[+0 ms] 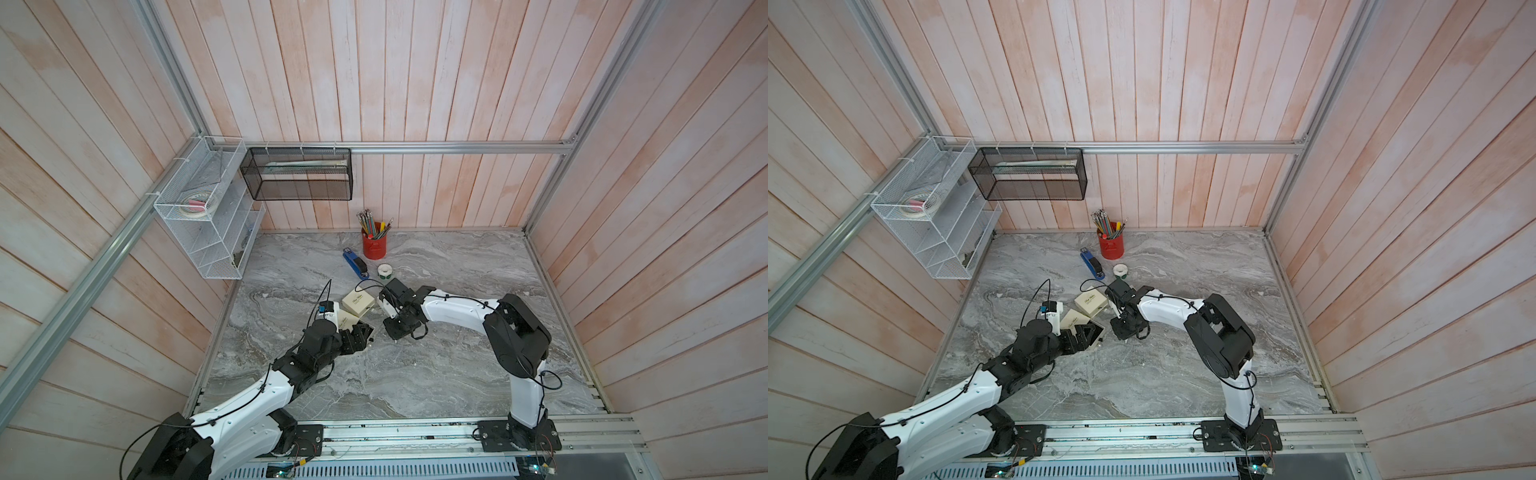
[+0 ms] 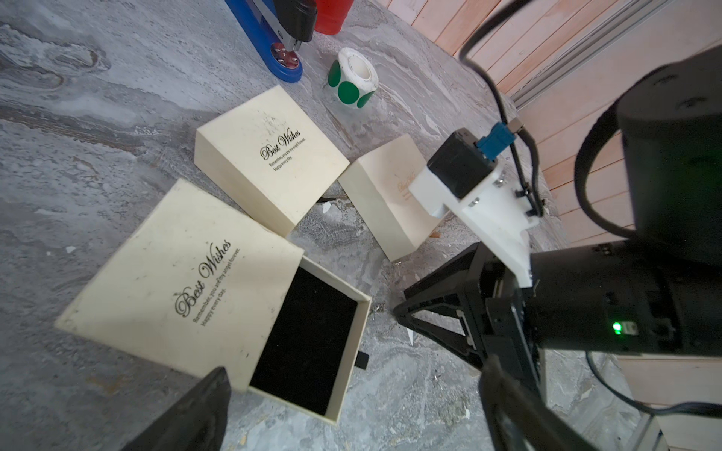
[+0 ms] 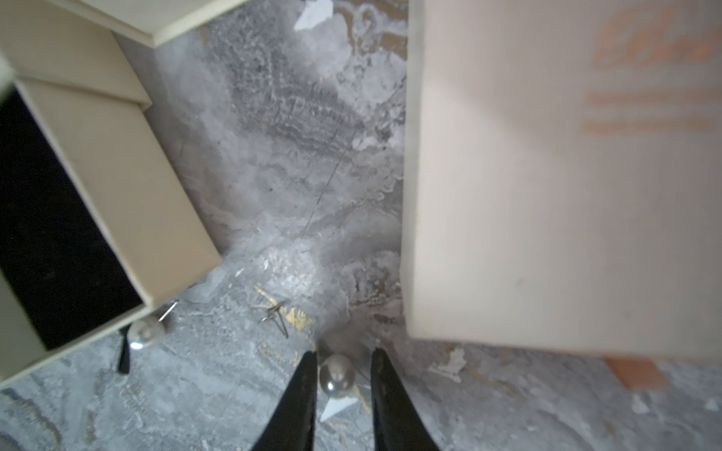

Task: Place the earrings into the drawer-style jewelry box
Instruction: Pick up the earring from the center of the board.

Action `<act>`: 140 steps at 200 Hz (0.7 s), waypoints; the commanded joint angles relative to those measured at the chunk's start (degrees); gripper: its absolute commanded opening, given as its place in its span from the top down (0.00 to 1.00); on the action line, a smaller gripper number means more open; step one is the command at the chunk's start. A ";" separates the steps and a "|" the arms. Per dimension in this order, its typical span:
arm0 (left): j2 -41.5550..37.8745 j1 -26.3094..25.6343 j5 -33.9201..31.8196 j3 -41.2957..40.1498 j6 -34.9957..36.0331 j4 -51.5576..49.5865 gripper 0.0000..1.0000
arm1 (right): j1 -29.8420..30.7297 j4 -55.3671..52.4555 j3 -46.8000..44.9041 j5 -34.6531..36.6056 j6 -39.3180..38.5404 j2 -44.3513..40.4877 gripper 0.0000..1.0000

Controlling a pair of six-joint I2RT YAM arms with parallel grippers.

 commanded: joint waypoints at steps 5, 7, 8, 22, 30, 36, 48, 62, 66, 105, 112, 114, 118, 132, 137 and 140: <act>-0.40 -0.30 0.74 -0.52 -0.24 1.20 0.00 | 0.54 -2.26 1.67 2.11 -0.51 2.02 0.74; -0.44 -0.30 0.74 -0.52 -0.24 1.22 0.00 | 0.56 -2.29 1.69 2.12 -0.50 2.08 0.74; -0.41 -0.30 0.74 -0.52 -0.24 1.22 0.00 | 0.58 -2.33 1.66 2.15 -0.54 2.10 0.74; -0.54 -0.29 0.74 -0.61 -0.24 1.14 0.00 | 0.68 -2.60 1.74 2.56 -0.61 2.30 0.74; -0.57 -0.28 0.65 -0.69 -0.24 1.14 0.00 | 0.68 -2.81 1.89 2.67 -0.71 2.48 0.74; -0.60 -0.24 0.58 -0.70 -0.24 1.14 0.00 | 0.75 -3.04 1.99 2.87 -0.76 2.61 0.74; -0.61 -0.25 0.56 -0.78 -0.24 1.14 0.00 | 0.94 -3.56 2.36 3.26 -1.04 2.81 0.74; -0.59 -0.29 0.39 -0.78 -0.24 1.21 0.00 | 1.02 -4.08 2.59 3.76 -1.12 3.00 0.74; -0.59 -0.13 0.34 -0.71 -0.24 1.18 0.00 | 0.99 -4.14 2.71 3.96 -1.15 3.08 0.74; -0.17 -0.18 0.39 -0.28 0.11 1.49 0.00 | 1.04 -4.92 3.39 5.92 -1.04 3.67 0.74; -0.06 -0.21 0.39 -0.17 0.20 1.36 0.00 | 1.09 -4.95 3.52 6.13 -1.03 3.69 0.74; -0.05 -0.21 0.39 -0.17 0.27 1.37 0.00 | 1.07 -5.02 3.57 6.22 -1.09 3.68 0.74; -0.01 -0.19 0.39 -0.09 0.29 1.27 0.00 | 1.10 -5.07 3.61 6.31 -1.06 3.70 0.74; -0.10 -0.20 0.30 -0.08 0.45 1.09 0.00 | 1.12 -5.20 3.80 6.48 -0.99 3.67 0.75; -0.10 -0.20 0.22 -0.04 0.42 0.96 0.00 | 1.04 -5.30 3.89 6.50 -1.01 3.78 0.76; -0.06 -0.17 0.21 0.00 0.46 0.81 0.00 | 1.05 -5.48 3.98 6.49 -1.01 3.75 0.76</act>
